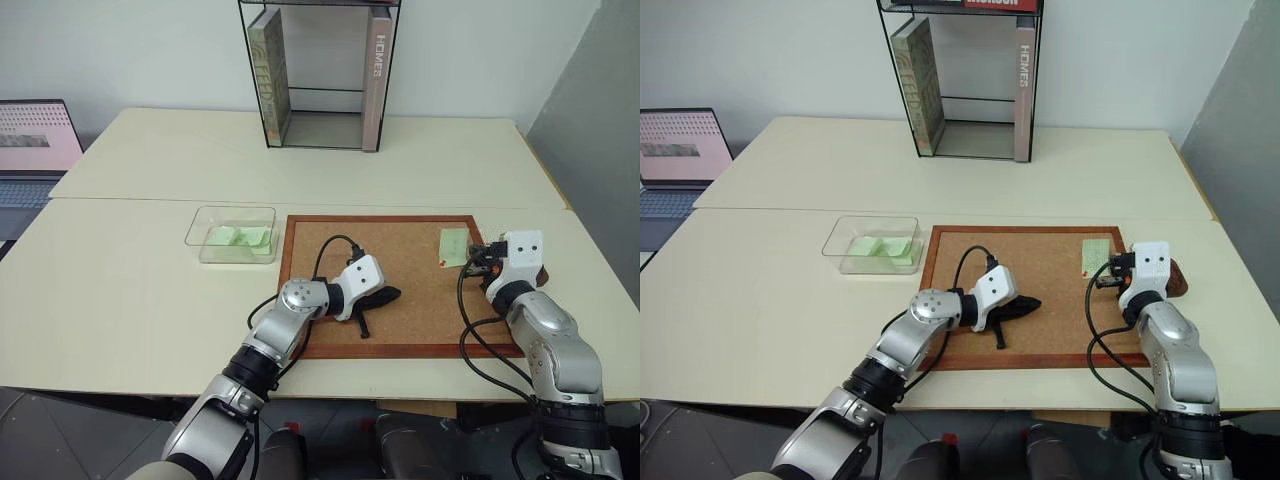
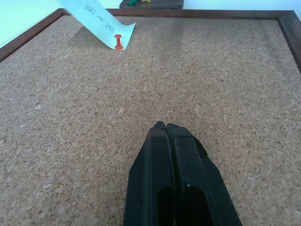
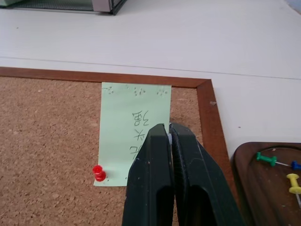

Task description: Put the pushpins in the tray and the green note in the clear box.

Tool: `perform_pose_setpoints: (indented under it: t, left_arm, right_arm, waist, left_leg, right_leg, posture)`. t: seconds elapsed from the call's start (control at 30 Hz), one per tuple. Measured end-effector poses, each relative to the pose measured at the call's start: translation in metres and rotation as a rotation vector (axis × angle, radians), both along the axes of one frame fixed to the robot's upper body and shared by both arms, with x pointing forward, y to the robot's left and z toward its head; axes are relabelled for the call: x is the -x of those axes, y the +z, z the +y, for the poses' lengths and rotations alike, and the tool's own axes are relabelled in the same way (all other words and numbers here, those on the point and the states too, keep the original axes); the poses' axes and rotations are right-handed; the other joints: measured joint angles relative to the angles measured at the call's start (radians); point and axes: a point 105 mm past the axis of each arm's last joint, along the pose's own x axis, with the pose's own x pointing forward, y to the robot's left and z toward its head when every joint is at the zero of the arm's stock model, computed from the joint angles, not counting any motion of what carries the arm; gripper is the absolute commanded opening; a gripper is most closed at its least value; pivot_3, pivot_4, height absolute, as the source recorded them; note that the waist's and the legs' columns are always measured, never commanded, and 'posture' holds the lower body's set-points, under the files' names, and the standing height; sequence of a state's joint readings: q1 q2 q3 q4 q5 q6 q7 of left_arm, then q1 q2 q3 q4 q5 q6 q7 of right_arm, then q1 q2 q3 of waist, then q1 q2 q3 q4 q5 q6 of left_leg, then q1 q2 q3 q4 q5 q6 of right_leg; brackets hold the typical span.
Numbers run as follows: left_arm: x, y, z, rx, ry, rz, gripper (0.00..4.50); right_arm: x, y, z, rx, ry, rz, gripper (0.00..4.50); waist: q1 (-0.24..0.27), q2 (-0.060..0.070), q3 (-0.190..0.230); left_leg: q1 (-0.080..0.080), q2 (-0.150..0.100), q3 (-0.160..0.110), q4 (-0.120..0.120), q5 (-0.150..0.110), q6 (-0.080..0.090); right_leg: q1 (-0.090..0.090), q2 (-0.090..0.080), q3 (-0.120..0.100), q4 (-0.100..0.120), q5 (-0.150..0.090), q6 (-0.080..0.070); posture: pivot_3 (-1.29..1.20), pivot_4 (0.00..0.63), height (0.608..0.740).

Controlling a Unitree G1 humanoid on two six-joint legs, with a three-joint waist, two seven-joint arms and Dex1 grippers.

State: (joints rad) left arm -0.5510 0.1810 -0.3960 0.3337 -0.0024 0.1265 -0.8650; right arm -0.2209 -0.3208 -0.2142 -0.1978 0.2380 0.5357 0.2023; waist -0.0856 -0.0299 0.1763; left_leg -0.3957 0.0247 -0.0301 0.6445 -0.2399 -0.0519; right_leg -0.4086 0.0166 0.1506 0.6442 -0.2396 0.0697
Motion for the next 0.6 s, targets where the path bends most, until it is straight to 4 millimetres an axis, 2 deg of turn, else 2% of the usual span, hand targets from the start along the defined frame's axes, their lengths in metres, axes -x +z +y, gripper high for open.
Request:
perform_pose_setpoints:
  t: [0.1, 0.27, 0.37, 0.5, 0.6]
  left_arm:
    - [0.0, 0.0, 0.0, -0.001, -0.001, 0.0, 0.0]
    - [0.0, 0.0, 0.0, -0.001, 0.0, -0.001, 0.0]
    - [0.0, 0.0, 0.0, -0.002, 0.0, -0.002, 0.0]
    - [0.0, 0.0, 0.001, -0.004, 0.001, -0.003, 0.0]
    - [0.0, 0.0, 0.0, -0.004, 0.001, -0.003, 0.0]
  right_arm:
    - [0.001, 0.008, -0.011, 0.006, -0.03, -0.015, 0.06]
    - [0.006, 0.015, -0.048, 0.049, -0.14, 0.003, 0.06]
    - [0.01, 0.002, -0.07, 0.059, -0.201, 0.088, 0.06]
    - [0.012, -0.017, -0.082, 0.053, -0.219, 0.181, 0.06]
    - [0.012, -0.027, -0.084, 0.059, -0.215, 0.226, 0.68]
  waist:
    - [0.0, 0.0, 0.0]
    - [0.0, 0.0, 0.0]
    - [0.0, 0.0, 0.0]
    - [-0.001, 0.0, 0.0]
    - [-0.001, 0.0, 0.0]
  left_leg:
    - [0.0, 0.0, 0.0, 0.0, 0.0, 0.0]
    - [0.0, 0.0, 0.0, 0.0, 0.0, 0.0]
    - [0.0, 0.0, 0.0, 0.0, 0.0, 0.0]
    - [0.0, 0.0, 0.001, 0.0, 0.0, 0.0]
    - [0.0, 0.0, 0.001, 0.0, 0.0, 0.0]
  right_leg:
    - [0.0, 0.0, 0.0, 0.0, 0.0, 0.0]
    - [0.0, 0.0, 0.0, 0.0, 0.0, 0.0]
    - [0.0, 0.0, 0.0, 0.0, 0.0, 0.0]
    - [0.0, 0.0, 0.001, 0.0, 0.0, 0.0]
    - [0.0, 0.0, 0.001, 0.0, 0.0, 0.0]
  posture:
    - [0.0, 0.15, 0.74]
    - [0.0, 0.15, 0.74]
    - [0.0, 0.15, 0.74]
    - [0.0, 0.15, 0.74]
    - [0.0, 0.15, 0.74]
